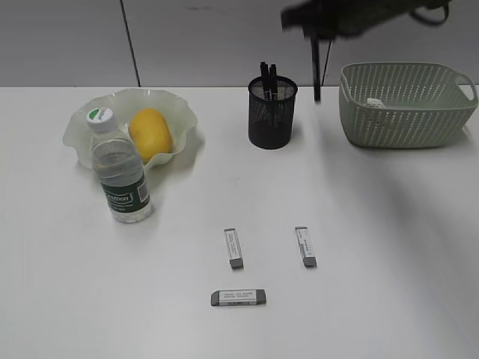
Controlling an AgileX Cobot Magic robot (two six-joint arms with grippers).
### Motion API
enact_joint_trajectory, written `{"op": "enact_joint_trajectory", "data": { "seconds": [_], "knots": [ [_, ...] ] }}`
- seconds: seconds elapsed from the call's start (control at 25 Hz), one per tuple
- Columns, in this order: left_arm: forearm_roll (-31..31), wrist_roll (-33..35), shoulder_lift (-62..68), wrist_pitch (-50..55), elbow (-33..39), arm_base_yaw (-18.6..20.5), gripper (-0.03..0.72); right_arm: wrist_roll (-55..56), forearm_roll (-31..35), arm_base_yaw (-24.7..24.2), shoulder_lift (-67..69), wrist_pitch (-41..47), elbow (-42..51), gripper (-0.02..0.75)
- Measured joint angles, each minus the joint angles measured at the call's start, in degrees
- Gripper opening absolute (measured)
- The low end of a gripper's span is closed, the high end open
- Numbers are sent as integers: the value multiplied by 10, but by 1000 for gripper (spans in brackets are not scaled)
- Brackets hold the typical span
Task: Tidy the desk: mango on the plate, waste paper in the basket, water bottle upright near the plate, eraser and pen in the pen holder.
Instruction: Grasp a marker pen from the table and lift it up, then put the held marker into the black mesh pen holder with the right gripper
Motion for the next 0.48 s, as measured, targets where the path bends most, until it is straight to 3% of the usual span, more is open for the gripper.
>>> {"op": "enact_joint_trajectory", "data": {
  "seconds": [0.12,0.2,0.48],
  "knots": [
    [0,0,0,0,0,0,241,-5,-34,-10,-10,-207,14,131],
    [0,0,0,0,0,0,241,-27,-34,-14,19,-279,18,131],
    [0,0,0,0,0,0,237,-134,58,-20,148,-413,26,131]
  ]
}}
